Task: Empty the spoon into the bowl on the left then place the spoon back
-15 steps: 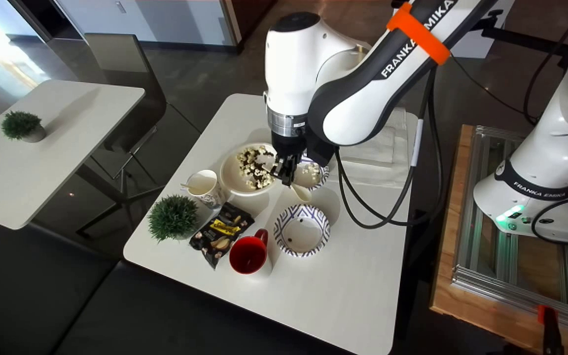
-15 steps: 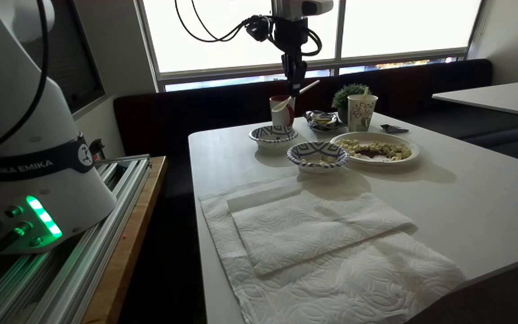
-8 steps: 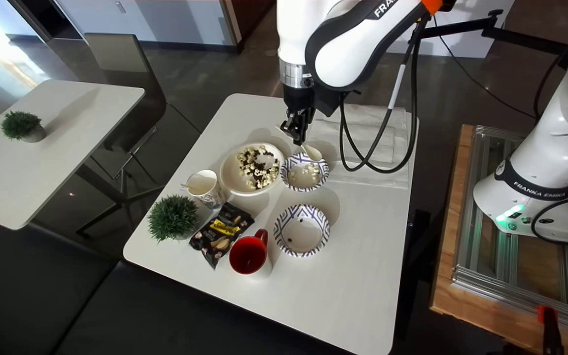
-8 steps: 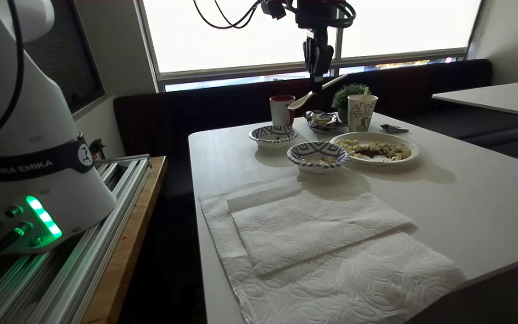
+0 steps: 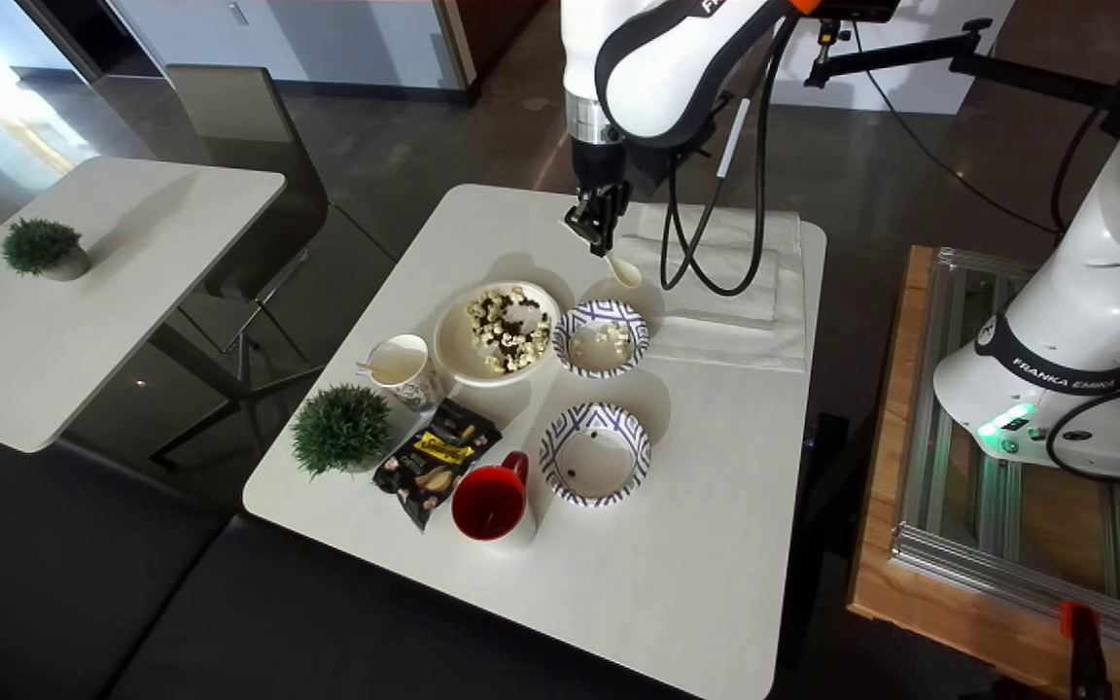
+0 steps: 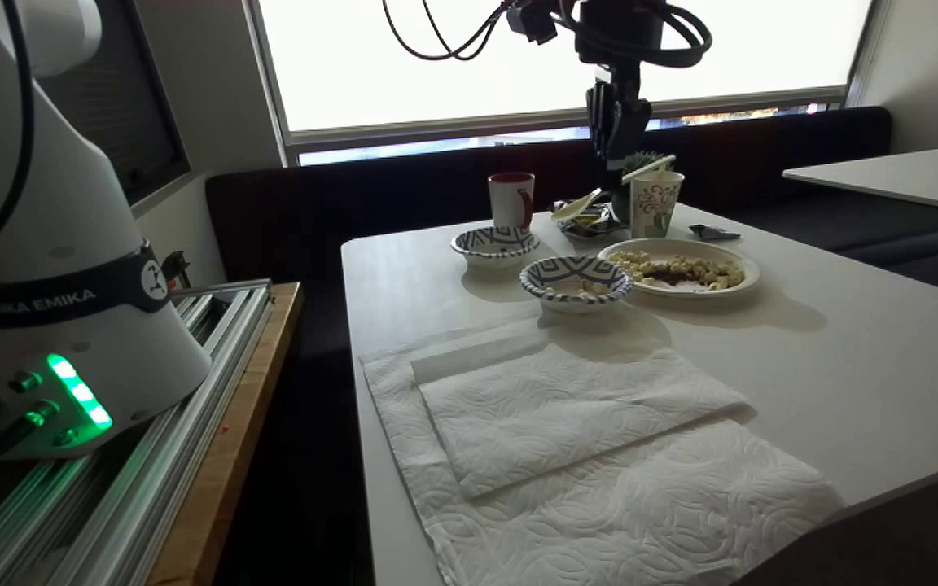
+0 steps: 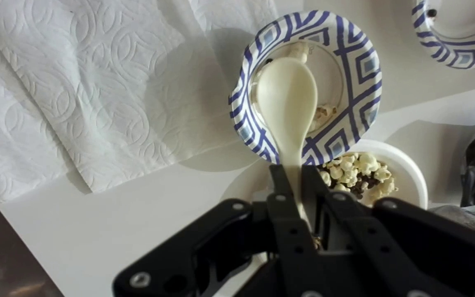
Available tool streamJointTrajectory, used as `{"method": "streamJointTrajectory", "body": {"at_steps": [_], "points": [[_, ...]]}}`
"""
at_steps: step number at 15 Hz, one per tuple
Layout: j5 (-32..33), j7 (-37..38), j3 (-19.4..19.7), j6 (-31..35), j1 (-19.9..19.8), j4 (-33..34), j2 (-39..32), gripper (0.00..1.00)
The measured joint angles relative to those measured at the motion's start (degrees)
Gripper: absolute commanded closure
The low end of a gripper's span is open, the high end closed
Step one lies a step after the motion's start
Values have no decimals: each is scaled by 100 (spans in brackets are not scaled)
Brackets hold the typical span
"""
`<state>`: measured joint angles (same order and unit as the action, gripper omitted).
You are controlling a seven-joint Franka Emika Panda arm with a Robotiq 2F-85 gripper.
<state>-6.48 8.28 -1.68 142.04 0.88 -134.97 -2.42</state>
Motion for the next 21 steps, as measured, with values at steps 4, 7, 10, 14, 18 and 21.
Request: {"method": "streamJointTrajectory", "body": {"at_steps": [4,7,10,14,18,21], "points": [[-2,-111,127,-84,-76,290,-420,97],[154,1,288,-371,-155,553,-747,87],[449,289,452,-379,-156,679,-948,87],[458,329,454,-378,-148,698,-968,97],[367,280,466,-463,-244,872,-1184,97],[211,165,468,-765,-377,1220,-1518,97]]}}
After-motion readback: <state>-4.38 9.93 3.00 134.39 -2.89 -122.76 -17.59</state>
